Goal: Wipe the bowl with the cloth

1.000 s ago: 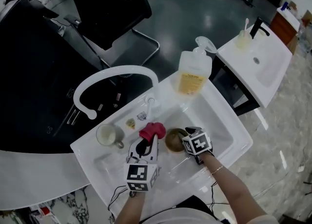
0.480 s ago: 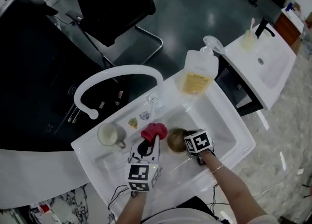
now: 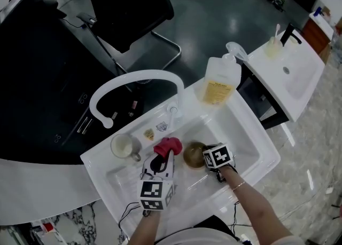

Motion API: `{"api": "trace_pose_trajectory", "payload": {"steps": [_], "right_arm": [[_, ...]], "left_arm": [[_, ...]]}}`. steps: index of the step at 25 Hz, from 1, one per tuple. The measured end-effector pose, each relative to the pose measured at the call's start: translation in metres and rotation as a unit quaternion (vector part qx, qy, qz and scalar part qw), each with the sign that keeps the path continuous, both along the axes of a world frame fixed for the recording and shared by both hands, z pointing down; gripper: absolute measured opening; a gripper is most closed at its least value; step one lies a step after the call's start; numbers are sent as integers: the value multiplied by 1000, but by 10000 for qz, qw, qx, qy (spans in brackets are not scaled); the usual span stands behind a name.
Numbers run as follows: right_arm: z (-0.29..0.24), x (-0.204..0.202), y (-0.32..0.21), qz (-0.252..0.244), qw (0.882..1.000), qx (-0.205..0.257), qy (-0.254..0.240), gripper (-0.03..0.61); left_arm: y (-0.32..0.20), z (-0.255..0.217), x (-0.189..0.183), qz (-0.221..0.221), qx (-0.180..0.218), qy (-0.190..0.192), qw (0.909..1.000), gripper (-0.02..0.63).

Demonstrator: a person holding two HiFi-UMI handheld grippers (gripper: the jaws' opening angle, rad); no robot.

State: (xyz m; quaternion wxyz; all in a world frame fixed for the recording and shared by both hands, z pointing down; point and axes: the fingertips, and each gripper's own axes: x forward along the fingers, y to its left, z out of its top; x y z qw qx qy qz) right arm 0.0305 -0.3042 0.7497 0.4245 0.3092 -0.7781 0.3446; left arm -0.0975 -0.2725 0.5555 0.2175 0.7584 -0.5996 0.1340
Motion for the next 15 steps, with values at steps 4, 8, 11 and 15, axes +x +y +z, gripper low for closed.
{"api": "trace_pose_trajectory", "payload": {"steps": [4,8,11,15], "right_arm": [[-23,-4,0,100,9997,148,-172,17],[-54,-8,4,310,9980,352,-415,17],[-80,-8,10,360,9962,605,-508,17],[-113,0,19,503,9925,969,-553,16]], "left_arm": [[5,-8,-1,-8,69,-12,10000,48],[11,-19,-2,-38,156,-18,9999,48],[18,-30,-1,-19,259,-23,9997,48],[27,-47,-1,59,437,-109,9990,48]]}}
